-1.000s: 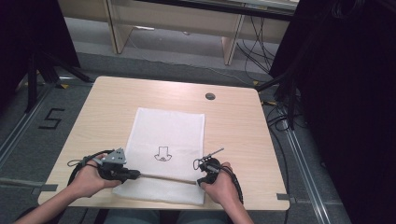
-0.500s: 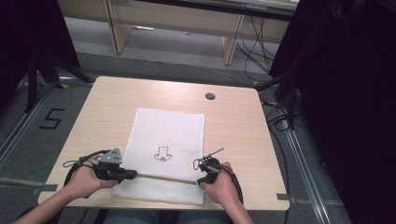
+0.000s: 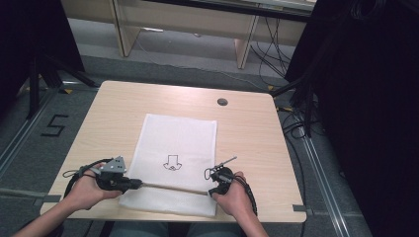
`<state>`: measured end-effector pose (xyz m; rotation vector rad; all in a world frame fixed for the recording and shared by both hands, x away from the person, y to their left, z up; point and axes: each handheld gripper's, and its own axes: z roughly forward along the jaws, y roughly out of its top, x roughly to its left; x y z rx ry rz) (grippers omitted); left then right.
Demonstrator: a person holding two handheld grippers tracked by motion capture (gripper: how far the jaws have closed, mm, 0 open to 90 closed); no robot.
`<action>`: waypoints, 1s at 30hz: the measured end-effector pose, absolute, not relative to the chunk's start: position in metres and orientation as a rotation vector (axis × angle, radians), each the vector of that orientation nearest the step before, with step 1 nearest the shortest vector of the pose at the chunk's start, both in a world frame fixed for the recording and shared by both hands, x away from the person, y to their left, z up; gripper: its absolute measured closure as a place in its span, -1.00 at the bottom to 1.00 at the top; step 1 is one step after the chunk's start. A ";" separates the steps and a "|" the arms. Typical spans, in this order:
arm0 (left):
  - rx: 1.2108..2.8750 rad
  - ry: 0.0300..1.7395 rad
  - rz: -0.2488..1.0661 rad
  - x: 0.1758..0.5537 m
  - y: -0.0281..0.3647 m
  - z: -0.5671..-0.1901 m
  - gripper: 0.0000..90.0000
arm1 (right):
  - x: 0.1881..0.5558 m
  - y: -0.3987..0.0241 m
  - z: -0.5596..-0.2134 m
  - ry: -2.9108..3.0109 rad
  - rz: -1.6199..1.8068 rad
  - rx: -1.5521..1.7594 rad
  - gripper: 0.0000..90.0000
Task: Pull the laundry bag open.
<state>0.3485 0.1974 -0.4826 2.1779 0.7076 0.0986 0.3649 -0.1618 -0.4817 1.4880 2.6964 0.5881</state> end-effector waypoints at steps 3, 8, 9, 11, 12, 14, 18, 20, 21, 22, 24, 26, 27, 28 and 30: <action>2.204 0.691 0.128 0.350 0.200 -0.481 0.94 | 0.365 -0.162 -0.482 2.697 0.588 1.487 1.00; 2.167 0.733 0.101 0.348 0.206 -0.482 0.94 | 0.365 -0.162 -0.482 2.694 0.591 1.487 1.00; 2.173 0.726 0.110 0.349 0.207 -0.482 0.94 | 0.365 -0.162 -0.482 2.696 0.587 1.486 1.00; 2.176 0.710 0.116 0.349 0.207 -0.482 0.94 | 0.365 -0.161 -0.482 2.691 0.590 1.486 1.00; 2.183 0.707 0.120 0.349 0.208 -0.482 0.94 | 0.365 -0.161 -0.482 2.691 0.590 1.486 1.00; 2.181 0.731 0.116 0.349 0.208 -0.482 0.94 | 0.365 -0.162 -0.482 2.693 0.588 1.488 1.00; 2.167 0.742 0.111 0.348 0.211 -0.482 0.94 | 0.365 -0.162 -0.482 2.693 0.590 1.488 1.00; 2.174 0.728 0.121 0.349 0.214 -0.481 0.94 | 0.365 -0.162 -0.482 2.693 0.591 1.488 1.00; 2.159 0.747 0.106 0.348 0.213 -0.482 0.94 | 0.365 -0.162 -0.482 2.693 0.590 1.487 1.00; 2.174 0.741 0.118 0.348 0.214 -0.482 0.94 | 0.365 -0.162 -0.482 2.693 0.590 1.487 1.00; 2.170 0.750 0.118 0.348 0.214 -0.482 0.94 | 0.364 -0.161 -0.482 2.691 0.591 1.493 1.00; 2.173 0.730 0.137 0.349 0.216 -0.482 0.94 | 0.364 -0.161 -0.481 2.692 0.581 1.509 1.00; 2.158 0.759 0.122 0.347 0.217 -0.482 0.94 | 0.364 -0.161 -0.481 2.692 0.581 1.509 1.00; 2.160 0.755 0.129 0.348 0.219 -0.482 0.94 | 0.365 -0.162 -0.482 2.692 0.590 1.487 1.00; 2.146 0.764 0.118 0.347 0.220 -0.482 0.94 | 0.365 -0.162 -0.482 2.692 0.589 1.487 1.00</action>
